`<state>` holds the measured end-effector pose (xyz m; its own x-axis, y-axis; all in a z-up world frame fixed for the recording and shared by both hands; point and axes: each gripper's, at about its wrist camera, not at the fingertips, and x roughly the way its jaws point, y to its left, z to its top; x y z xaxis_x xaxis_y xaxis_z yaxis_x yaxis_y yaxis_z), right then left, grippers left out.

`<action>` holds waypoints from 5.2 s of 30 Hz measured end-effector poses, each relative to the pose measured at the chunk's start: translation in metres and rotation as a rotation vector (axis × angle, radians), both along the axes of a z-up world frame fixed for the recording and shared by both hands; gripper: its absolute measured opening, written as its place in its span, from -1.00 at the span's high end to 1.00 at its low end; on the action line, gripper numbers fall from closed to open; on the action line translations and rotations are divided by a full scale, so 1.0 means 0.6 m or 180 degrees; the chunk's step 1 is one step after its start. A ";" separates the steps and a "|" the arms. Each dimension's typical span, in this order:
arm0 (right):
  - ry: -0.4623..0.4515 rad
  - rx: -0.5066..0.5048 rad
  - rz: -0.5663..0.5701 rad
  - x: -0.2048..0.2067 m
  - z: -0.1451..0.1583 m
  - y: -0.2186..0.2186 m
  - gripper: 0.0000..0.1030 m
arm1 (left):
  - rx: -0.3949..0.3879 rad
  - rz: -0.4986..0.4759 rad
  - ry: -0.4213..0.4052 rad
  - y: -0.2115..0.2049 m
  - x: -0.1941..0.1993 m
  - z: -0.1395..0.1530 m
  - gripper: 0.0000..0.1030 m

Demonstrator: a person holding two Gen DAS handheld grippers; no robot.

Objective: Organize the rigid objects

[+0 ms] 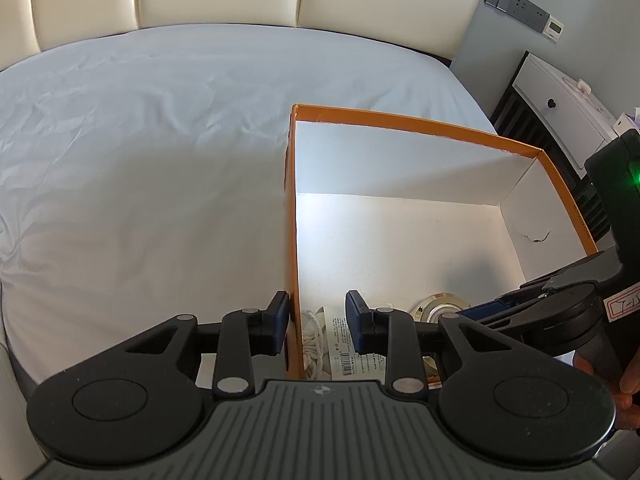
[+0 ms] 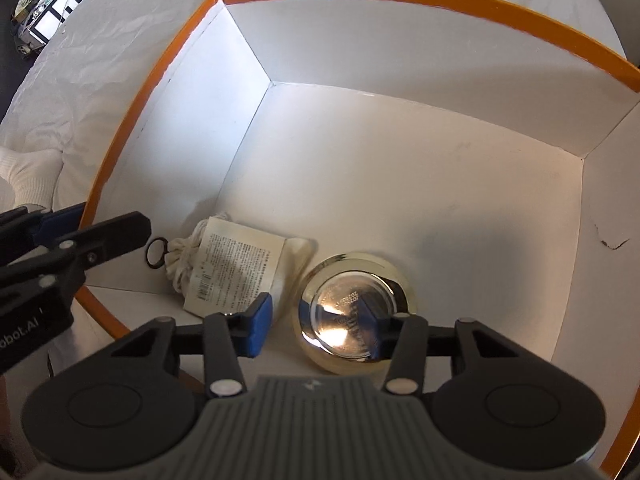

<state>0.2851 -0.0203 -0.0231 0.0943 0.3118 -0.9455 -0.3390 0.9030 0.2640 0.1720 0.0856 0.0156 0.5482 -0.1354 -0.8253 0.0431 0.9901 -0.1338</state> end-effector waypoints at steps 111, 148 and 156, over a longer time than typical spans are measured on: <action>0.0221 0.0508 -0.0501 -0.186 -0.058 -0.042 0.46 | -0.1553 0.1054 0.0507 0.024 -0.165 -0.155 -0.44; 0.0142 0.0332 -0.0488 -0.193 -0.054 -0.040 0.47 | -0.1662 0.0826 0.0367 0.001 -0.184 -0.137 0.10; 0.0161 0.0378 -0.0548 -0.191 -0.052 -0.052 0.50 | -0.1658 0.1027 0.0446 -0.002 -0.181 -0.151 -0.50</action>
<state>0.1706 -0.0518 -0.0543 0.1091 0.4046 -0.9080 -0.1661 0.9080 0.3846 0.0633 0.0844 -0.0750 0.5200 -0.3848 -0.7626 -0.2998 0.7537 -0.5848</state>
